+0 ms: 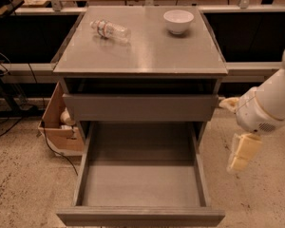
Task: Close middle drawer
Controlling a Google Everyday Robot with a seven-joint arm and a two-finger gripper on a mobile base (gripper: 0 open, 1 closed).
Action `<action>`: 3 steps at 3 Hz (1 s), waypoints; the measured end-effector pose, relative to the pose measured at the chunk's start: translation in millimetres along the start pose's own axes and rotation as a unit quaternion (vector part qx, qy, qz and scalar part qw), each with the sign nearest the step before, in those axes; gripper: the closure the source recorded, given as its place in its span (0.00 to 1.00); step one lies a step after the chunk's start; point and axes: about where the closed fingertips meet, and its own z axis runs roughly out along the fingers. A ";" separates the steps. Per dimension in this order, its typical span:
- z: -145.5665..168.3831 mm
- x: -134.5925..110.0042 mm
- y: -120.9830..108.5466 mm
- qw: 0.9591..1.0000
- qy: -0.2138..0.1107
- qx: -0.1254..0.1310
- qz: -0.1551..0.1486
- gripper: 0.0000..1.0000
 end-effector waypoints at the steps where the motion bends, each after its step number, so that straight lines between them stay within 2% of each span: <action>1: 63.2 23.5 14.2 0.999 -0.025 -0.048 -0.003 0.00; 2: 127.8 49.6 46.1 0.993 -0.051 -0.109 0.014 0.00; 3: 127.8 49.6 46.1 0.993 -0.051 -0.109 0.014 0.00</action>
Offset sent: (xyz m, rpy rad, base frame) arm -0.0482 -0.0039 -0.2011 0.1955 0.2900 0.0636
